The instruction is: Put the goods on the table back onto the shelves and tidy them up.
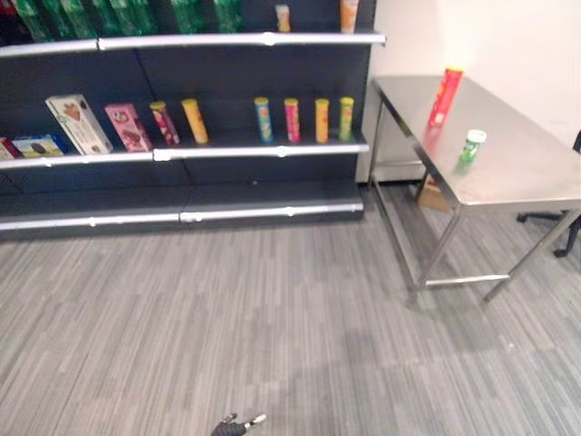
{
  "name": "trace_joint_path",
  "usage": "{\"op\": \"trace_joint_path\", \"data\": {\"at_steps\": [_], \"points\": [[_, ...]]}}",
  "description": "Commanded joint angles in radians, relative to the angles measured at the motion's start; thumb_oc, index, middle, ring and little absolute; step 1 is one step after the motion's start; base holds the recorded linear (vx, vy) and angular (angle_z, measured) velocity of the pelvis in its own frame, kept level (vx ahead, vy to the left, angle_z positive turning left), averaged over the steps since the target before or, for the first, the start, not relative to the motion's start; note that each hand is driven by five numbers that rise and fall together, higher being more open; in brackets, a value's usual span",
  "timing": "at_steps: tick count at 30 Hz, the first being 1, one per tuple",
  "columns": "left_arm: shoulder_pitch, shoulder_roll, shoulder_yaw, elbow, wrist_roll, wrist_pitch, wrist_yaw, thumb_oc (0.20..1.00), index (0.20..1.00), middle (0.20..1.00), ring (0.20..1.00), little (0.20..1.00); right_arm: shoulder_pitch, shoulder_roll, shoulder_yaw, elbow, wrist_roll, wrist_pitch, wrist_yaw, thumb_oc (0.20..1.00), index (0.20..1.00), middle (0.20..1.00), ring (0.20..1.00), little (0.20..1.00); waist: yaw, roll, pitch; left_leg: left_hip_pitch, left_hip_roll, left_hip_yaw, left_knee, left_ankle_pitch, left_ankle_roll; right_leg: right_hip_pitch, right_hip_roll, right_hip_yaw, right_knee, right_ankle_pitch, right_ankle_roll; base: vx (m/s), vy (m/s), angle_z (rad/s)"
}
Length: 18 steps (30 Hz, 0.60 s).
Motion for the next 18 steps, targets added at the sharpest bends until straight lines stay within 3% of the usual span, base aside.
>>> {"op": "trace_joint_path", "data": {"at_steps": [1,18], "points": [[-0.067,0.022,0.013,-0.002,-0.047,-0.021,-0.006,1.0,1.0,1.0,1.0,1.0,-0.069,-0.03,0.037,0.004,-0.004,-0.01,-0.009,1.0,1.0,1.0,1.0,1.0,-0.029,-0.012,0.027,0.073,0.086,-0.049,-0.015,-0.071,-0.121,0.071,-0.084,0.015,-0.117,0.034,0.119,0.0,0.0,0.0],[-0.076,0.028,-0.02,0.024,0.029,-0.016,-0.015,1.0,1.0,1.0,1.0,1.0,-0.08,-0.038,0.048,0.006,-0.019,-0.008,-0.007,1.0,1.0,1.0,1.0,1.0,-0.04,-0.003,0.027,0.073,0.086,-0.034,-0.015,-0.074,-0.12,0.06,-0.085,0.027,-0.121,0.041,0.123,0.0,0.004,-0.03]]}}
